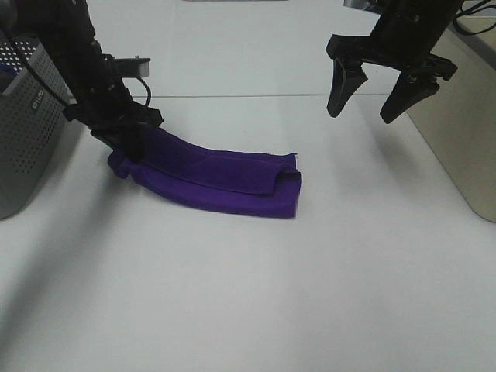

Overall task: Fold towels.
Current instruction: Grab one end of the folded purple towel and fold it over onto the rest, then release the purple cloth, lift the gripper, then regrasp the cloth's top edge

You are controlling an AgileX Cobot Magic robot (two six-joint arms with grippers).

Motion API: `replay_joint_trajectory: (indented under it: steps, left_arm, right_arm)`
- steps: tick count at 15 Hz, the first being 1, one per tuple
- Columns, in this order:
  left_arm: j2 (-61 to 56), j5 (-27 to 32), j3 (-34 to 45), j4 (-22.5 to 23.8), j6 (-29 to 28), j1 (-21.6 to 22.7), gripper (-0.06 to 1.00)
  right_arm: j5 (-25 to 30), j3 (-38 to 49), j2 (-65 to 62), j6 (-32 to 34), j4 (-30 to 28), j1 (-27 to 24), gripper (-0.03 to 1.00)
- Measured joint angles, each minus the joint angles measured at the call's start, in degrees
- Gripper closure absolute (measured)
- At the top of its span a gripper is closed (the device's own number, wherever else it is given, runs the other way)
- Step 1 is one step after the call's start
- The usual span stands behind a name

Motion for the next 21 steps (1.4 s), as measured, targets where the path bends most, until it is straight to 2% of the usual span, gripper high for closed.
replay_joint_trajectory:
  steps: [5,7,12,13,14,15,16,17,21]
  left_arm:
    - [-0.3,-0.7,-0.2,-2.9,6.3,-6.4,0.89]
    - [-0.3,-1.7,-0.2,-3.1,6.7,-9.6,0.89]
    - [0.2,-6.1,-0.2,-4.4,6.7,-13.2,0.89]
    - [0.2,-7.4,-0.2,-6.1,6.7,-13.8,0.85]
    - [0.2,-8.8,-0.2,-8.5,6.7,-14.5,0.74]
    - [0.2,-10.1,-0.2,-11.9,6.7,-15.0,0.53]
    - [0.2,-12.4,-0.2,-18.0,7.0,-15.3,0.26]
    - [0.2,-12.6,-0.2,-19.4,7.5,-15.3,0.22]
    - [0.2,-12.2,-0.2,-19.9,8.0,-15.2,0.20]
  right_arm:
    - [0.1,0.0,-4.1,0.0,0.8,0.0,0.17]
    - [0.1,0.0,-5.8,0.0,0.8,0.0,0.17]
    - [0.2,0.0,-9.2,0.1,0.9,0.0,0.17]
    - [0.2,0.0,-9.2,0.1,1.1,0.0,0.17]
    - [0.2,0.0,-9.2,0.1,1.7,0.0,0.17]
    - [0.2,0.0,-9.5,0.1,2.1,0.0,0.17]
    - [0.2,0.0,-10.9,0.1,2.3,0.0,0.17]
    - [0.2,0.0,-11.9,0.1,2.3,0.0,0.17]
    - [0.2,0.0,-13.8,0.2,2.3,0.0,0.17]
